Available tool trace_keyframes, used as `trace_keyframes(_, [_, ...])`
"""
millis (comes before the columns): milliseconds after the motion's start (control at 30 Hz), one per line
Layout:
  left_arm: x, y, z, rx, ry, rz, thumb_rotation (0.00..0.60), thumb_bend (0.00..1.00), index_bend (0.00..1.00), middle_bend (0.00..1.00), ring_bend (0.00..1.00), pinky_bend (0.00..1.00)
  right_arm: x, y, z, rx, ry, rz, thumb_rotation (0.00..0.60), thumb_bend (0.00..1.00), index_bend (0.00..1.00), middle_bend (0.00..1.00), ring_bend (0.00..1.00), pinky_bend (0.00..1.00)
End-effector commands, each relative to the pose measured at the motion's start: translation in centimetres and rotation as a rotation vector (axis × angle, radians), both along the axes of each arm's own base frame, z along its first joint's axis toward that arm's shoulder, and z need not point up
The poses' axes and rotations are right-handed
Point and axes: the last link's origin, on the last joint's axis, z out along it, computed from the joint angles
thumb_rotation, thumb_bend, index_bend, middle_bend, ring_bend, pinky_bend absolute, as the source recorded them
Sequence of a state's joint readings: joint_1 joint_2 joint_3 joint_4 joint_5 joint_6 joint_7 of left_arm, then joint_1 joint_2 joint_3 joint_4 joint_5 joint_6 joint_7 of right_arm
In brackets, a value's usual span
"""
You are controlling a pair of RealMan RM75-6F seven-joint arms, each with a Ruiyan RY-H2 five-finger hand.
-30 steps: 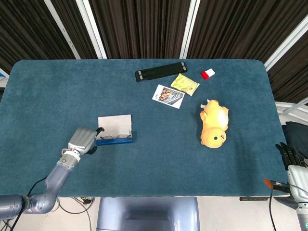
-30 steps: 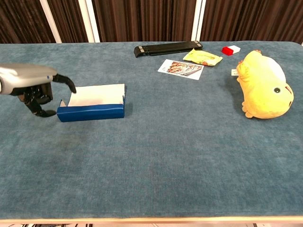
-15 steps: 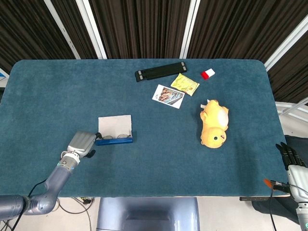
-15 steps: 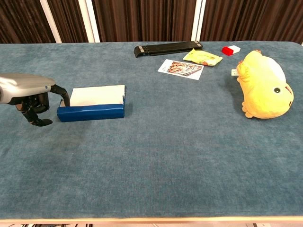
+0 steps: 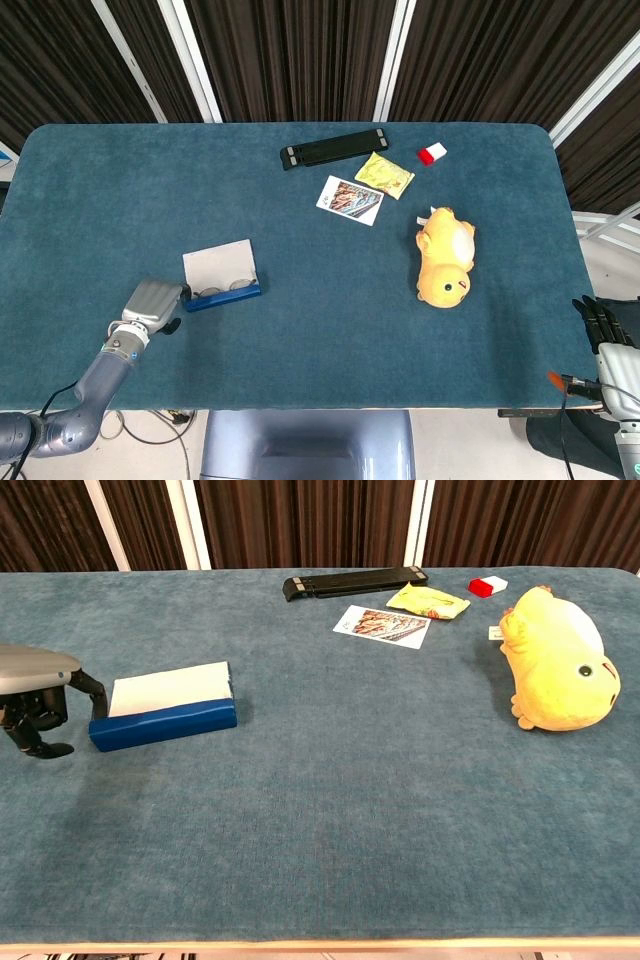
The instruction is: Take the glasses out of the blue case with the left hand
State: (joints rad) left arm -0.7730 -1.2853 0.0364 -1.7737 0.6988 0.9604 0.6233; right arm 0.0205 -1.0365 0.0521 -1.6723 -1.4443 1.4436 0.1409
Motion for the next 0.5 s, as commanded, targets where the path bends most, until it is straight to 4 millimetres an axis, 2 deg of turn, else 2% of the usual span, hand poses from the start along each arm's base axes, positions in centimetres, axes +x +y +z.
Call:
trace_keyframes(33, [0.4,-0.9,0.2,-0.036,-0.021,0.015,0.600,0.34,0.39,0.91,0.82,0.93,0.0,0.0,0.0,0.000,0.000,0.000,0.600,0.16,0.00,0.00,0.00,0.20])
trace_keyframes(100, [1.1,-1.5,0.2,-0.068,-0.048,0.017,0.600,0.34,0.39,0.91,0.82,0.93,0.0,0.0,0.0,0.001,-0.002,-0.001,0.600,0.16,0.00,0.00,0.00,0.20])
trace_keyframes(200, [3.8,-3.2,0.0,-0.174,-0.113,-0.010,0.600,0.34,0.39,0.91,0.82,0.93,0.0,0.0,0.0,0.001,-0.003,-0.002,0.600,0.16,0.00,0.00,0.00,0.20])
trace_keyframes(500, [6.9,-3.8,-0.4,-0.228,-0.204,-0.080,0.600,0.34,0.36,0.90,0.82,0.93,0.0,0.0,0.0,-0.001,-0.011,-0.004,0.600,0.16,0.00,0.00,0.00,0.20])
